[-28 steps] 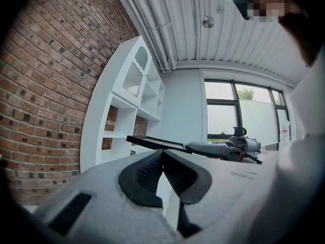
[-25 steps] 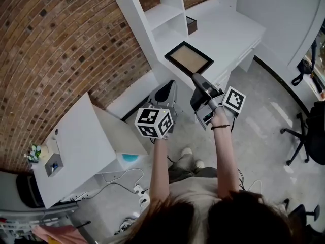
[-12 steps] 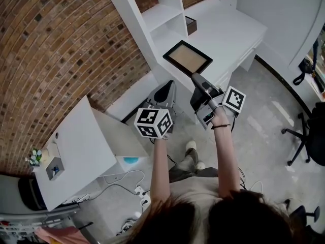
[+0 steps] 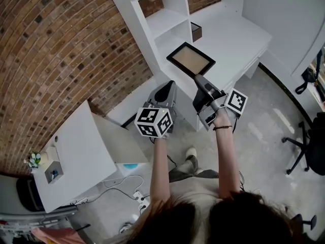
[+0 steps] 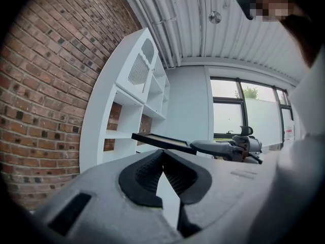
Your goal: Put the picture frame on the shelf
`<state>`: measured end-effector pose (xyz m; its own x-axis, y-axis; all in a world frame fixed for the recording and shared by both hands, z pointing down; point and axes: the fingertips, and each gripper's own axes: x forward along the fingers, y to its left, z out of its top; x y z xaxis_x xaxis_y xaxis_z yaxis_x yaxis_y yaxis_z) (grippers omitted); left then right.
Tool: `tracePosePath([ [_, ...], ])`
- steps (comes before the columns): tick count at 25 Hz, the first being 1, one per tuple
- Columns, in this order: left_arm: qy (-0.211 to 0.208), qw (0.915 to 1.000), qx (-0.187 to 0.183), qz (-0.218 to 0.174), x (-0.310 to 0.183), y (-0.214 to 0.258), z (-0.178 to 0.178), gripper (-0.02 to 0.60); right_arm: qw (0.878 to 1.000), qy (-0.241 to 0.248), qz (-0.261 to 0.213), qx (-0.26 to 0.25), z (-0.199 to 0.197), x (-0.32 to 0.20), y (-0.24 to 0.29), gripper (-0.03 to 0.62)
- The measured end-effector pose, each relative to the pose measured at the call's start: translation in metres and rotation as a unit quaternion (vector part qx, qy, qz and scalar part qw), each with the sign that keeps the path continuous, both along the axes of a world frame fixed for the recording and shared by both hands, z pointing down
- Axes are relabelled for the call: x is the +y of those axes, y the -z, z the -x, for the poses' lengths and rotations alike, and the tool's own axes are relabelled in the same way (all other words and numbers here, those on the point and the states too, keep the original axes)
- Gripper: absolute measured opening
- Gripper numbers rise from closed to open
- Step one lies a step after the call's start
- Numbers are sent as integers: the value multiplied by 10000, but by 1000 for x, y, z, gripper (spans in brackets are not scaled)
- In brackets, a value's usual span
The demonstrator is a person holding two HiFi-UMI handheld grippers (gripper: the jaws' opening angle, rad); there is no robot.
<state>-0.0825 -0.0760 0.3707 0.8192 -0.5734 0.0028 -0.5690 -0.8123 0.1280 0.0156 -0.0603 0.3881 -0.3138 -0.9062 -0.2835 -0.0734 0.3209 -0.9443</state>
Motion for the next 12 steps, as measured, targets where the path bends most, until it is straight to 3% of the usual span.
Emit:
tracePosePath([
  [12,-125,9999,22,101,-36,-5,-18,11,10000,-33,87,-8,-10,-32,-5,66],
])
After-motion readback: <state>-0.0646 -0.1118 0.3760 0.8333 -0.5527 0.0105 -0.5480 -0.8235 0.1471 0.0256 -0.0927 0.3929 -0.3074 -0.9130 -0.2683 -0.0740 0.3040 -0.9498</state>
